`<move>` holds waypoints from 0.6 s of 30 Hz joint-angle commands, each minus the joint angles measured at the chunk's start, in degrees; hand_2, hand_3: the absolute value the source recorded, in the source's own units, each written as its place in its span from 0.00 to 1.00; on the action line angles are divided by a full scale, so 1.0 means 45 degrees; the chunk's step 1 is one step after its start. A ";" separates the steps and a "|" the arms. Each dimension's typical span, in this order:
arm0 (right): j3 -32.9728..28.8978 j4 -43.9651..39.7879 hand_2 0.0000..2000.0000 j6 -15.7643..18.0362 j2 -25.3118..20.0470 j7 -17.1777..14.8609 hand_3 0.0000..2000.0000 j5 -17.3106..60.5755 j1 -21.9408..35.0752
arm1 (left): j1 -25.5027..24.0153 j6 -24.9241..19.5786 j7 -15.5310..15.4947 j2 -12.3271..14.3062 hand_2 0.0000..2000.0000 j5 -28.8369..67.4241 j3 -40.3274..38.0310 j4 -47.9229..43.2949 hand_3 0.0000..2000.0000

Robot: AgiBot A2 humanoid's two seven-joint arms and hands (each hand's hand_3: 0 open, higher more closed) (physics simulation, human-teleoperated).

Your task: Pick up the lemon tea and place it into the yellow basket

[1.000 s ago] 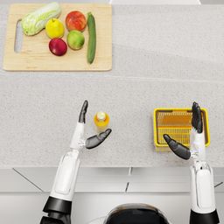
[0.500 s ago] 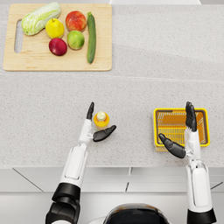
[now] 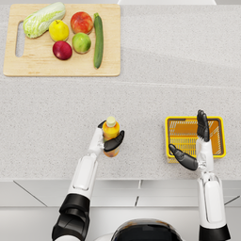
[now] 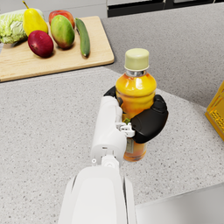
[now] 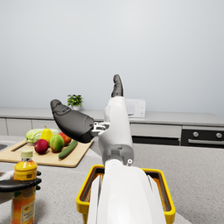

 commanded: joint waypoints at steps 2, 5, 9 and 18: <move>0.0732 0.0089 0.00 0.0000 -0.0256 0.0000 0.00 -0.0001 0.0616 | -0.0182 -0.0266 0.0023 0.0004 1.00 0.0001 -0.0109 -0.5262 1.00; 0.2027 -0.0545 0.00 0.0000 -0.0292 0.0000 0.00 -0.0001 0.0451 | 0.0280 -0.0523 0.0044 0.0387 1.00 -0.0003 -0.0576 -0.7181 1.00; 0.2990 -0.1354 0.00 0.0000 -0.0684 0.0000 0.00 0.0559 0.0864 | 0.0534 -0.0690 0.0027 0.0695 1.00 -0.0012 -0.0440 -0.8335 1.00; 0.4187 -0.3605 0.00 -0.0001 -0.2116 0.0000 0.00 0.1942 0.2636 | -0.0041 -0.0876 -0.0019 0.0697 1.00 -0.0012 0.2001 -1.0348 1.00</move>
